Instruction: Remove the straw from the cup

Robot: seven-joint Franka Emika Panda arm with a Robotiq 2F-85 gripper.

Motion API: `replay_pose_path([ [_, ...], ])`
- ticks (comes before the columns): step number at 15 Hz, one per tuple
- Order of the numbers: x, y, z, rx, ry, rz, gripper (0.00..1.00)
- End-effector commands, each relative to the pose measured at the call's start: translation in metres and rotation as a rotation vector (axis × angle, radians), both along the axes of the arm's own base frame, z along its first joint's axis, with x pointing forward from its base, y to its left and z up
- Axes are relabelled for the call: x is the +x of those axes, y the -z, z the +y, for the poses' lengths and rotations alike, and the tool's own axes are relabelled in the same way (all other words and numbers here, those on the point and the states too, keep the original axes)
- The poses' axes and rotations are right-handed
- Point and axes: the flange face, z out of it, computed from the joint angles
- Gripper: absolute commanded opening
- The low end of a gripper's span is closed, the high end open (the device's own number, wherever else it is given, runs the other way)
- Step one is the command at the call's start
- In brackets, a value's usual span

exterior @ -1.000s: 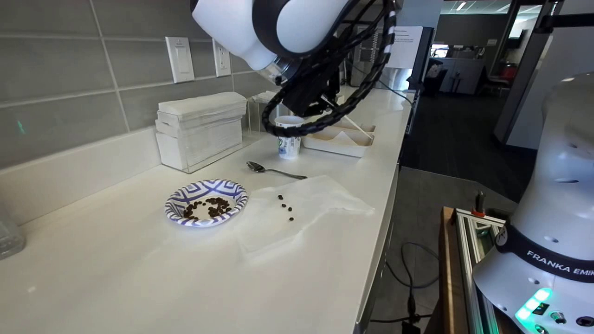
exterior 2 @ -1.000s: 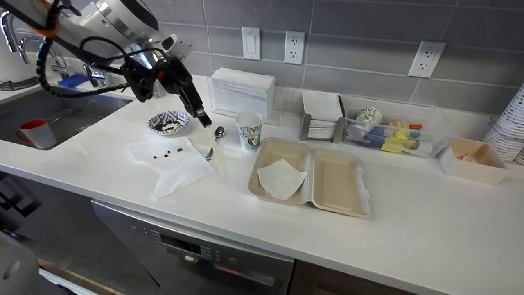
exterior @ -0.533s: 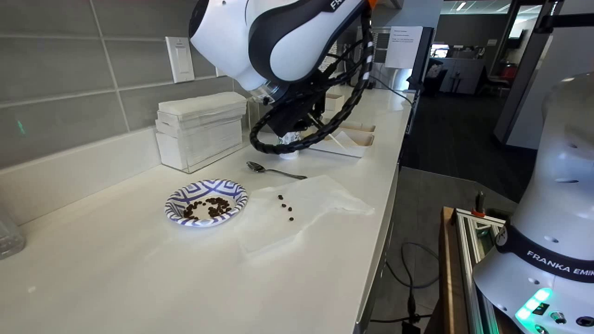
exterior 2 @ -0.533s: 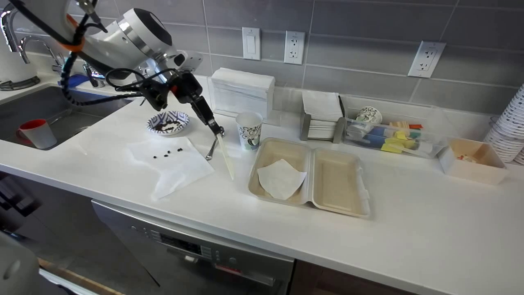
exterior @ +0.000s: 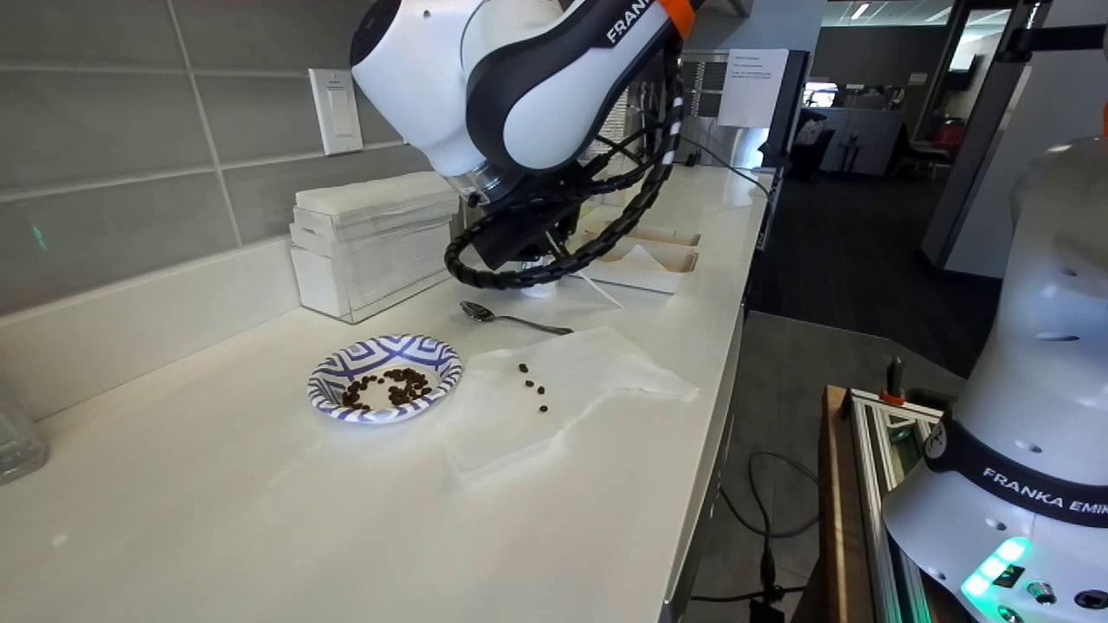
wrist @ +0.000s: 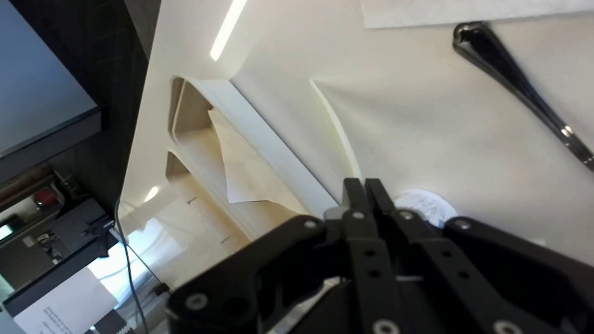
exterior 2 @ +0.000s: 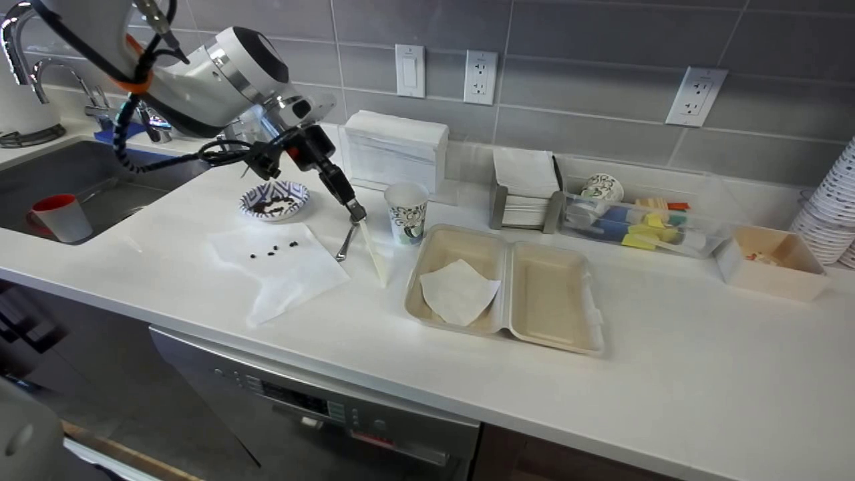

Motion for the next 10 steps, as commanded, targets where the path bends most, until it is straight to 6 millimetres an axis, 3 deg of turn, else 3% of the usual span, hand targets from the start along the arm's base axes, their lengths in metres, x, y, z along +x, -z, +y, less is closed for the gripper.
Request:
replay_pose_path([
  [1, 0.007, 0.008, 0.002, 0.049, 0.002, -0.033, 0.36],
  [9, 0.008, 0.023, 0.003, 0.068, -0.006, -0.024, 0.98],
  [10, 0.008, 0.025, 0.003, 0.068, -0.006, -0.021, 1.0],
])
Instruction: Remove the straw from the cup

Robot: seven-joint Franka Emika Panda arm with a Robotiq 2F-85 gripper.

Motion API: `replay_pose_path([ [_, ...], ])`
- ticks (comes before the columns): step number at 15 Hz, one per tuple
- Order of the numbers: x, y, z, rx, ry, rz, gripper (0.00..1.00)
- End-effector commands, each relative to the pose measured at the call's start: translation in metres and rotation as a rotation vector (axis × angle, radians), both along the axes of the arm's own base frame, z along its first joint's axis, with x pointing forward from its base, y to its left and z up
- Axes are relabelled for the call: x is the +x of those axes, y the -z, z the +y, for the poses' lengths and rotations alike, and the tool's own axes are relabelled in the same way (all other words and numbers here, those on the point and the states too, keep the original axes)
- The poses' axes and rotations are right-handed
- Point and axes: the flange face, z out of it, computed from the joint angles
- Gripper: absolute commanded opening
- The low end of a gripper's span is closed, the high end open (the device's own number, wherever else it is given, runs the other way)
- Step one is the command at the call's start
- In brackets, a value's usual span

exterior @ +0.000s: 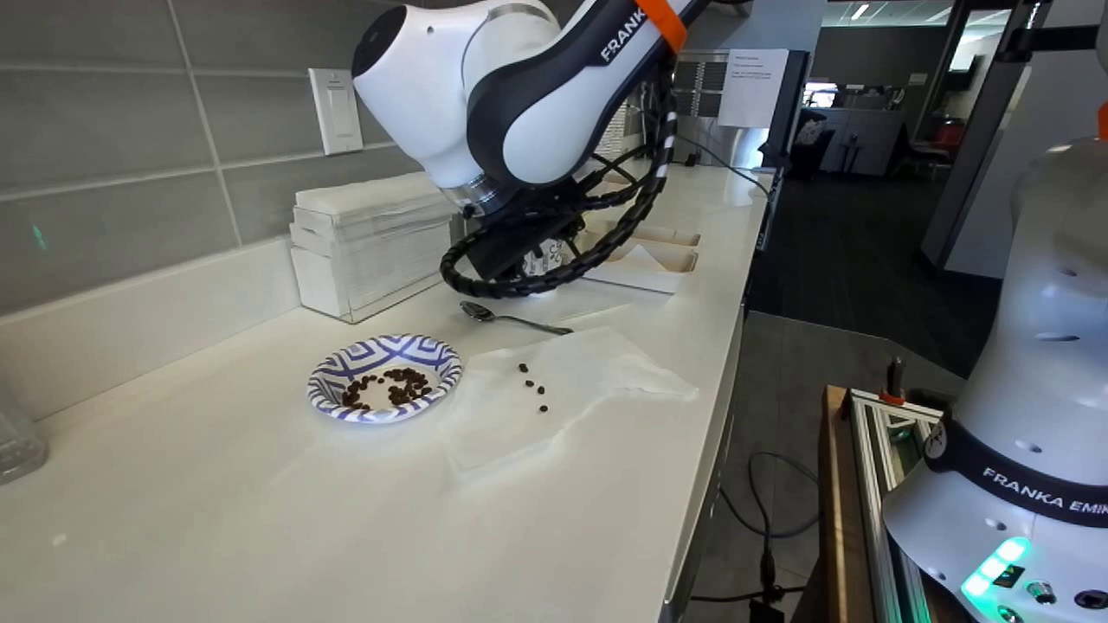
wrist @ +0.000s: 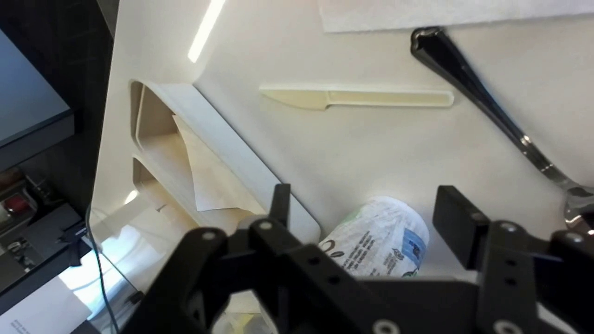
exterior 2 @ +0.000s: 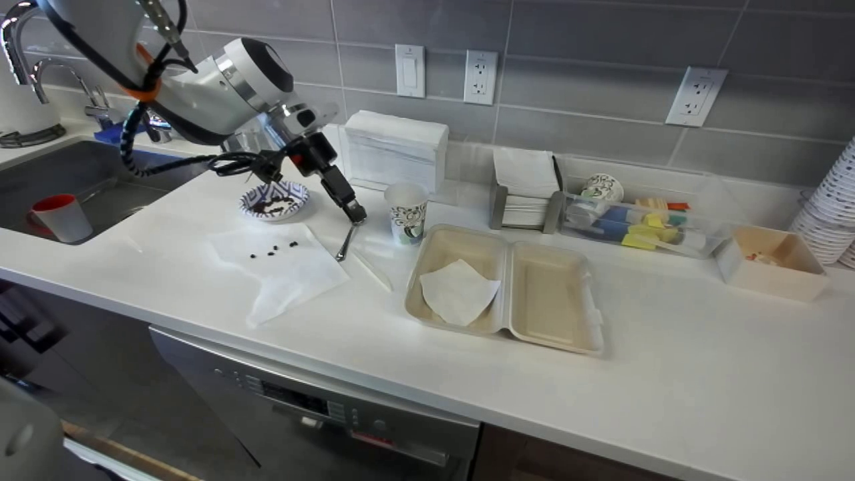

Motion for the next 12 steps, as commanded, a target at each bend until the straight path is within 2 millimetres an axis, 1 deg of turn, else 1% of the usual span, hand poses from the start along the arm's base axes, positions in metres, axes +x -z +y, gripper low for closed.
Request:
replay_pose_path([
  [1, 0.002, 0.007, 0.0, 0.021, 0.013, -0.008, 1.0],
  [2, 0.003, 0.002, 0.0, 0.028, 0.011, -0.01, 1.0],
  [5, 0.0, -0.044, 0.005, 0.081, -0.022, -0.042, 1.0],
  [6, -0.003, -0.063, 0.008, 0.109, -0.037, -0.05, 1.0],
  [10, -0.019, -0.127, 0.02, 0.302, -0.091, -0.057, 1.0],
  [12, -0.029, -0.153, 0.023, 0.396, -0.152, -0.06, 1.0],
])
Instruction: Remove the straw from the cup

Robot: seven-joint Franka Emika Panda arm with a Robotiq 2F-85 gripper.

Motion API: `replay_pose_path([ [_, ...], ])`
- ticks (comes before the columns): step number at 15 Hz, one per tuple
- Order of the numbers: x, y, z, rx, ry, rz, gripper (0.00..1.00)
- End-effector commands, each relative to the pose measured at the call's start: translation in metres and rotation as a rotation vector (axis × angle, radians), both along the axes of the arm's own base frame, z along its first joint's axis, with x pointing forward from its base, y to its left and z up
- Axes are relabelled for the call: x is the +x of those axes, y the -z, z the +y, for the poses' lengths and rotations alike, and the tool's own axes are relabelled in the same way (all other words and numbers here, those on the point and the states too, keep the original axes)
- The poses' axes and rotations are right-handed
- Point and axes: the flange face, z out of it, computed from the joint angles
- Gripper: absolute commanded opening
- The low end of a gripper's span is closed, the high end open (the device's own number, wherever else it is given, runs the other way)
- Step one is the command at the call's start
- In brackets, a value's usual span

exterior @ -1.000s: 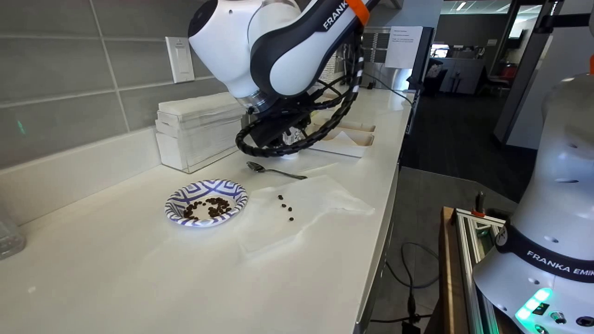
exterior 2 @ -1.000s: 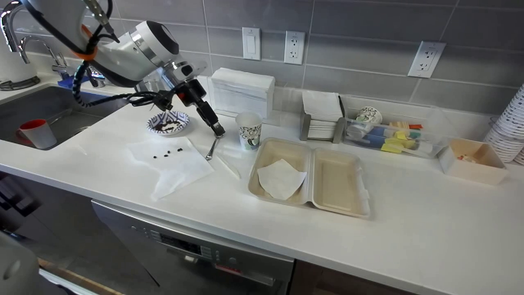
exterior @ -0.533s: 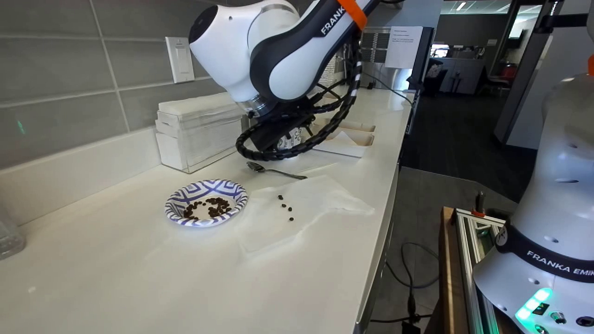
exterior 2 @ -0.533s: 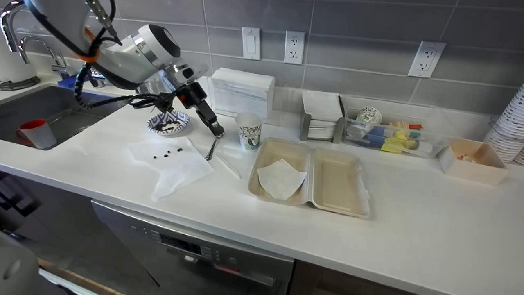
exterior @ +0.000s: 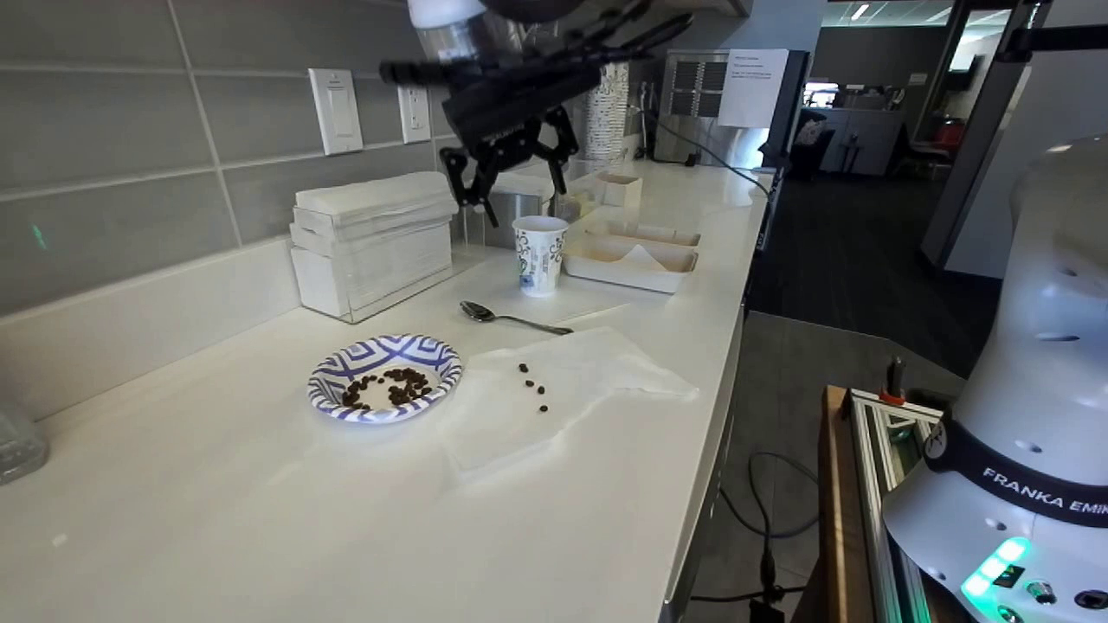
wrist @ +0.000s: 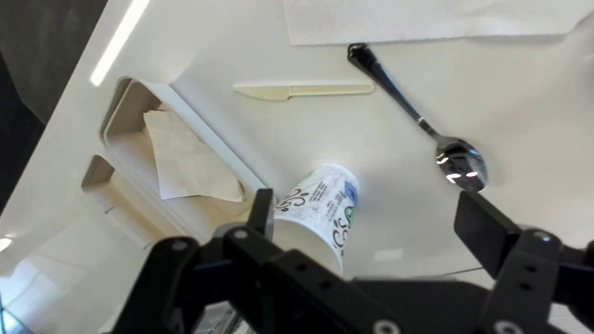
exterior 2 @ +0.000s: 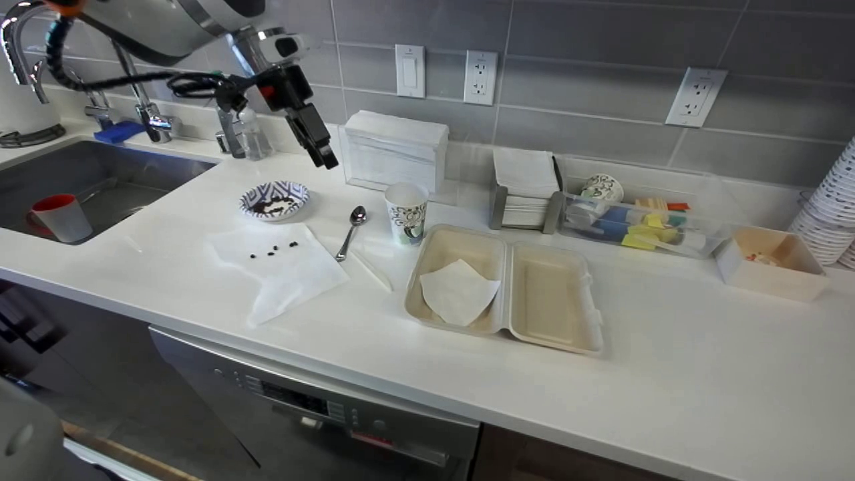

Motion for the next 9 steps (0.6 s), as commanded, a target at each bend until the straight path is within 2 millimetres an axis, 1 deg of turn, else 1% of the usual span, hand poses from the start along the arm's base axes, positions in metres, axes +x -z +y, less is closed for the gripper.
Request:
replay_pose_path([
  [1, -0.028, -0.04, 0.002, 0.149, -0.126, -0.024, 1.0],
  [2, -0.034, -0.048, 0.002, 0.173, -0.17, -0.034, 1.0],
  [4, -0.044, -0.056, 0.0, 0.239, -0.242, -0.063, 1.0],
  [5, -0.047, -0.056, -0.002, 0.27, -0.279, -0.079, 1.0],
  [7, -0.049, -0.053, -0.007, 0.331, -0.355, -0.111, 1.0],
  [9, -0.046, -0.055, -0.016, 0.397, -0.42, -0.159, 1.0],
])
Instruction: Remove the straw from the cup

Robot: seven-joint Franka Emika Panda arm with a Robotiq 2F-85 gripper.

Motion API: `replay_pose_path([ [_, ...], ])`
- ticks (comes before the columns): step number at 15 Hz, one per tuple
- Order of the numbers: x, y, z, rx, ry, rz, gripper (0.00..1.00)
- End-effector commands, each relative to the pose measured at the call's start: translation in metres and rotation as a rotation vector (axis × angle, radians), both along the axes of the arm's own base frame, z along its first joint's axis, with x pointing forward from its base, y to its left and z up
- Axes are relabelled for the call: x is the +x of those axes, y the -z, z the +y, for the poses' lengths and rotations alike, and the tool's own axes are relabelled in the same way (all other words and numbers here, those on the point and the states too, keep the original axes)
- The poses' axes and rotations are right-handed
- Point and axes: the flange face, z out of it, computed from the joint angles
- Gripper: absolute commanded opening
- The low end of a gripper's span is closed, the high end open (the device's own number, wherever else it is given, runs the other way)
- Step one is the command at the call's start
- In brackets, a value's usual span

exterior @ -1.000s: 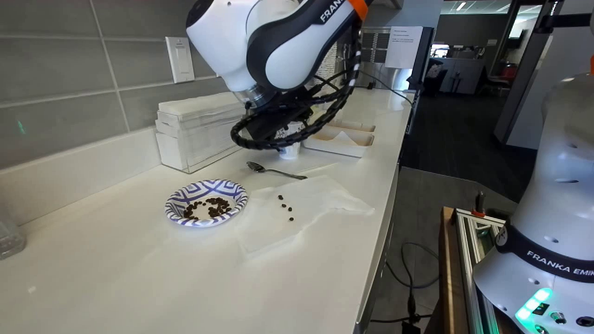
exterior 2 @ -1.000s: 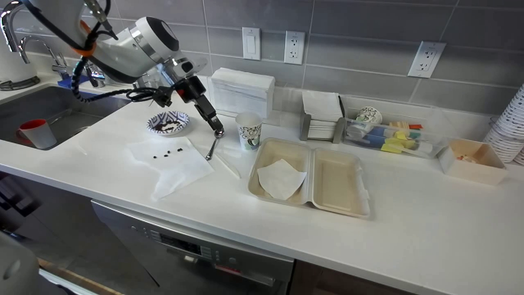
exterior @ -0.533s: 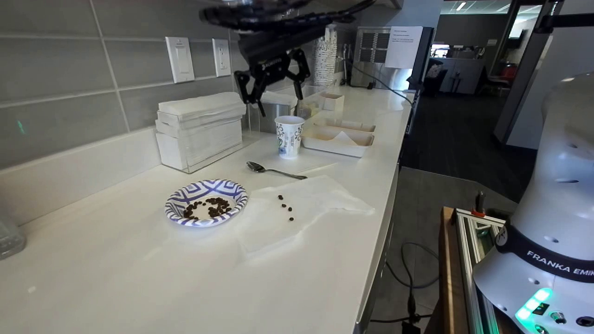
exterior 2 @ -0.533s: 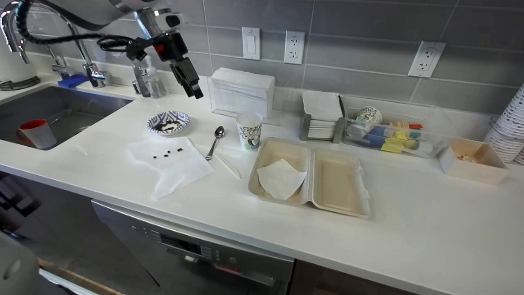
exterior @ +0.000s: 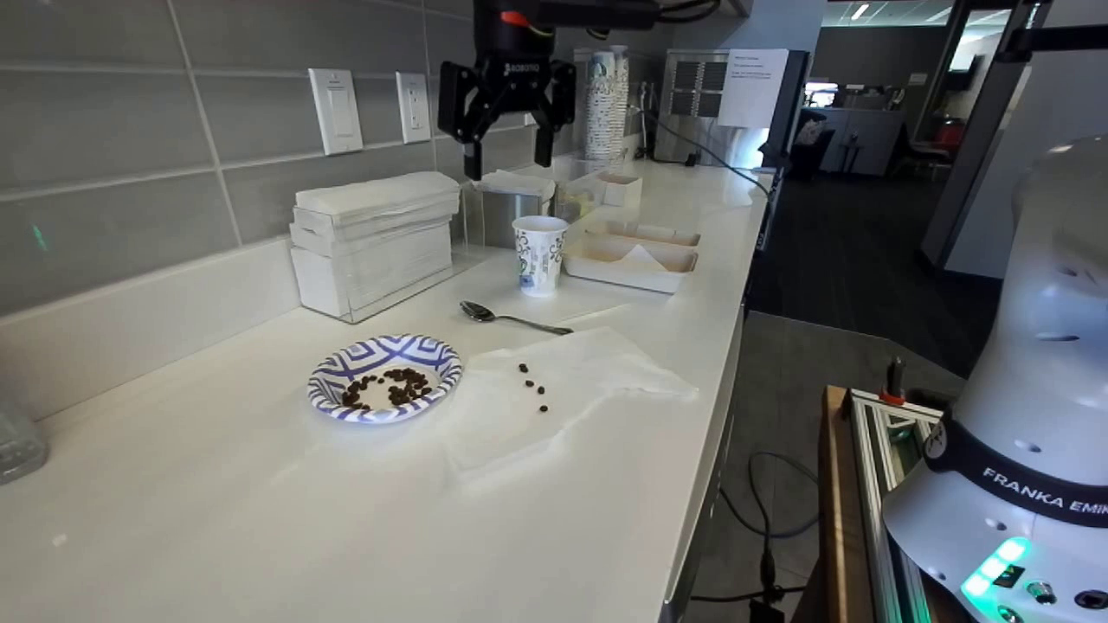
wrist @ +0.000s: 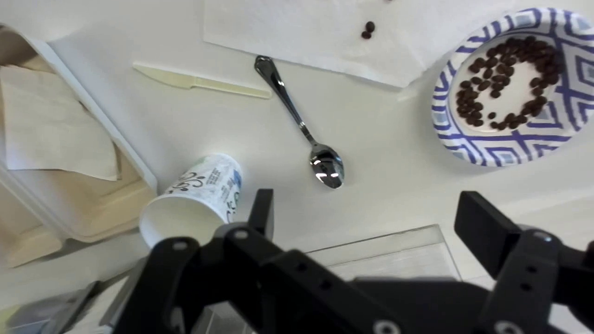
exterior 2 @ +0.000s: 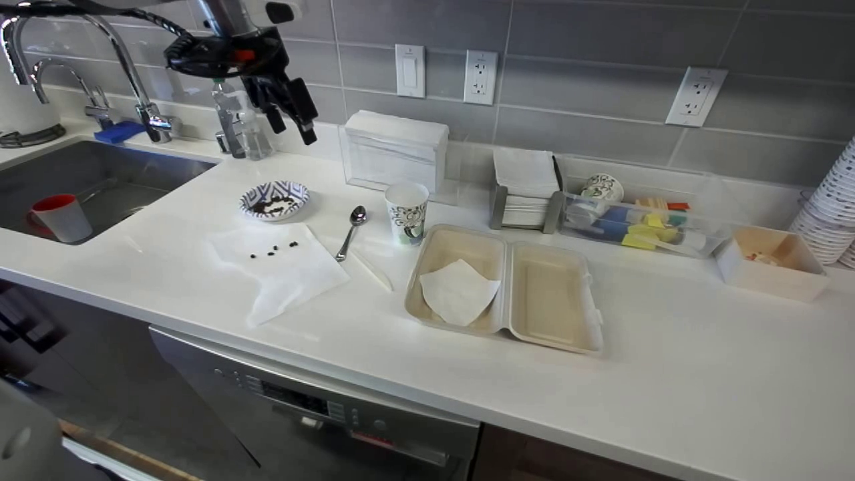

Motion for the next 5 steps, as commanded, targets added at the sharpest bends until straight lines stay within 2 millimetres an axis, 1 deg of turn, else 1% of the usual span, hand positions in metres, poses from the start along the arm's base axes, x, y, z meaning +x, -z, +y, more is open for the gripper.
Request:
replay_pose_path([
  [1, 0.0001, 0.0009, -0.004, 0.036, -0.03, -0.017, 1.0],
  [3, 0.0007, 0.0009, -0.0089, 0.041, -0.034, -0.022, 1.0],
  [5, 0.0006, 0.0003, -0.0059, 0.039, -0.039, -0.024, 1.0],
])
